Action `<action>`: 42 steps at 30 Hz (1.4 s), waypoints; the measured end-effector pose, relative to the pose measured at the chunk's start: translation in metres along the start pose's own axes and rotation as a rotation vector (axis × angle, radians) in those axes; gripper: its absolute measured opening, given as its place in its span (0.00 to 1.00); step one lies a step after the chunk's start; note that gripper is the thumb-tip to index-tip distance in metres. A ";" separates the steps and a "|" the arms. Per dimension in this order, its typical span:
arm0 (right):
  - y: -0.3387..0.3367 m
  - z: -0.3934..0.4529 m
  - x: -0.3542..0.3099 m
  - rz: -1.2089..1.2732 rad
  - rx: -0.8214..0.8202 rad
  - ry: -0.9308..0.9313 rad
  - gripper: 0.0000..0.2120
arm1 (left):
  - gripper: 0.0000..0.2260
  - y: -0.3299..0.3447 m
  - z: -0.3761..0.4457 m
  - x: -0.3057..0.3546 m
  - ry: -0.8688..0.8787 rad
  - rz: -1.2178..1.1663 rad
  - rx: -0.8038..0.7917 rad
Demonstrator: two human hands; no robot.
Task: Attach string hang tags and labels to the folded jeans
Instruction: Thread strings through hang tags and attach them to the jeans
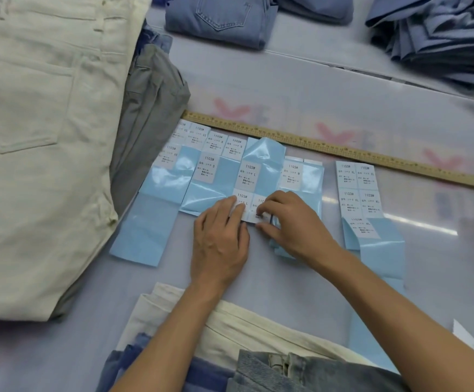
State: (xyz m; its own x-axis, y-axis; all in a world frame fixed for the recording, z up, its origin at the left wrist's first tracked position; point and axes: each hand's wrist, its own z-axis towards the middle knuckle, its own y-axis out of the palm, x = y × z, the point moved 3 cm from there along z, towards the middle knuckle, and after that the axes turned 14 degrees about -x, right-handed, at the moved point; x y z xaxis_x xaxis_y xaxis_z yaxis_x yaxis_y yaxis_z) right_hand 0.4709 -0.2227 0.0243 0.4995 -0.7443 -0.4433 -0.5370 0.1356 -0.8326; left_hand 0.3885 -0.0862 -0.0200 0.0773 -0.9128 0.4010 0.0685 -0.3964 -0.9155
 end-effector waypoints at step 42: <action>-0.001 0.027 0.012 0.106 0.036 0.063 0.10 | 0.17 0.002 0.003 0.002 0.016 0.068 0.055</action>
State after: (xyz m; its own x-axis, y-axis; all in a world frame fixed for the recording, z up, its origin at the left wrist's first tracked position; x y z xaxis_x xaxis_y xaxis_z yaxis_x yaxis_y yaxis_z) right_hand 0.4957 -0.2140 0.0109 0.3973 -0.7638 -0.5087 -0.5591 0.2381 -0.7941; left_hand 0.3914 -0.0888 -0.0211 0.0676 -0.9390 0.3373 0.1185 -0.3281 -0.9372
